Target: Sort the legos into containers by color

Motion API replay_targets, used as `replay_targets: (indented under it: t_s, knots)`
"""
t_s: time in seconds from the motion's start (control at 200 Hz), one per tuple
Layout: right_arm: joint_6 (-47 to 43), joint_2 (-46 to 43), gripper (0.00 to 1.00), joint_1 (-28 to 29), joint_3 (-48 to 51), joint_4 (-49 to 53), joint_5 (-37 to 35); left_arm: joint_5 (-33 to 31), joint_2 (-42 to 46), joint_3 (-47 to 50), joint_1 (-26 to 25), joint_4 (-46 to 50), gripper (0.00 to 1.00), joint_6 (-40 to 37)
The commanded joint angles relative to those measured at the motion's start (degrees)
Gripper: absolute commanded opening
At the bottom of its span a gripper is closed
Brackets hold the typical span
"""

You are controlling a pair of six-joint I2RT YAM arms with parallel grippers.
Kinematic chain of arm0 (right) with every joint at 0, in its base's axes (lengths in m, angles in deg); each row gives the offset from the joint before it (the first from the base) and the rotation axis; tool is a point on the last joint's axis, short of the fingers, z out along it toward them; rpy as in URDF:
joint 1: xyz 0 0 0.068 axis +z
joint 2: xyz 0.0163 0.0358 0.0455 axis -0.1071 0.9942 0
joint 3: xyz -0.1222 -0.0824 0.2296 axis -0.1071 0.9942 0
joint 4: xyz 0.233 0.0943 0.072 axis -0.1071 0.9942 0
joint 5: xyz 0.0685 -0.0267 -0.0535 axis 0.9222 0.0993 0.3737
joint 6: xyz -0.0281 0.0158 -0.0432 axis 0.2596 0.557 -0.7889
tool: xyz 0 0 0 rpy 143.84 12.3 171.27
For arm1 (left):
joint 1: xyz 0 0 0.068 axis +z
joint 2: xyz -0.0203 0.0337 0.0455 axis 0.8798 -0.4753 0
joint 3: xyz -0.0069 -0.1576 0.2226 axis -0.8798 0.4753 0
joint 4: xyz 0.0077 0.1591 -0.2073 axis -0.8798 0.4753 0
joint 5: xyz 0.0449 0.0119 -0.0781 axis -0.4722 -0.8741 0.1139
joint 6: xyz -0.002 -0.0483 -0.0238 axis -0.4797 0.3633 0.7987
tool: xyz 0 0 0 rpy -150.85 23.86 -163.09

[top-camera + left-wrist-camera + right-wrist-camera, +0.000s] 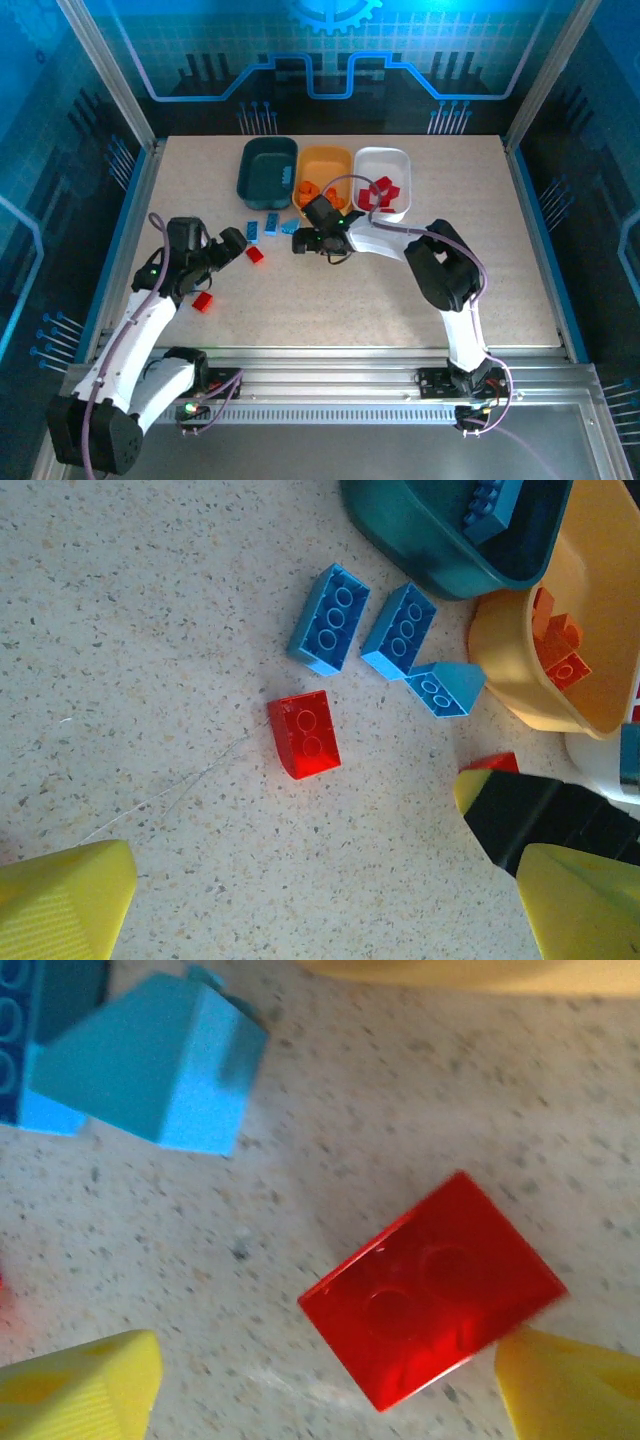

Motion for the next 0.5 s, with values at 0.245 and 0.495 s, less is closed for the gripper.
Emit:
replay_targets:
  t_s: [0.245,0.495]
  knots:
    - [-5.3,9.9,0.82,0.6,-14.2,11.1,-9.3,0.8,-1.1,1.3,1.0,-0.2,0.99,-1.6]
    - [-7.1,11.6,0.49,1.0,-16.1,13.3,-11.6,1.7,-1.3,1.5,1.1,-0.7,0.99,-1.1]
